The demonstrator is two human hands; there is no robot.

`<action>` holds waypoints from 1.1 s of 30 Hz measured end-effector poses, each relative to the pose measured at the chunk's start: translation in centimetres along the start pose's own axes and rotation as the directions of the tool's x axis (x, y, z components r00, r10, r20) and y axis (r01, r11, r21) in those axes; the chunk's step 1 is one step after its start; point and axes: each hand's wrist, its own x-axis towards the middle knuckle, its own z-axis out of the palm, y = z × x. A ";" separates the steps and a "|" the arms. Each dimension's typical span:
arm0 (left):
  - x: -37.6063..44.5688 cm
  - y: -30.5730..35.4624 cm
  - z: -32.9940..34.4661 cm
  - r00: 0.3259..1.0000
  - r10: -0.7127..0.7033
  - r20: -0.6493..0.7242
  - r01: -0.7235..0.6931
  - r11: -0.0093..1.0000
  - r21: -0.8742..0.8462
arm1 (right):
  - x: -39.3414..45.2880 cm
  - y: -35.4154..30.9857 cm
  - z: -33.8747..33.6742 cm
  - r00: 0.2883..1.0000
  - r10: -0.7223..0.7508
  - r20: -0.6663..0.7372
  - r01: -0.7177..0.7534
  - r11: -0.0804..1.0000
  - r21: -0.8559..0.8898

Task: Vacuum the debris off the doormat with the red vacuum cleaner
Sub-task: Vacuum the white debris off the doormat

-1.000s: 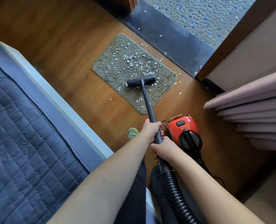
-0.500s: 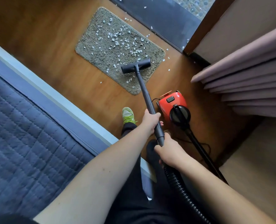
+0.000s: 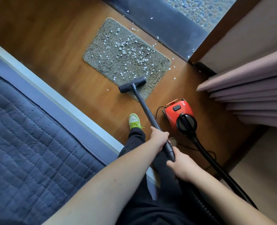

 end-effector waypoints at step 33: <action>1.1 2.1 -4.3 0.998 0.024 0.062 -0.028 0.997 0.069 | 1.1 -4.6 0.5 1.000 0.007 -0.020 -0.006 0.998 0.055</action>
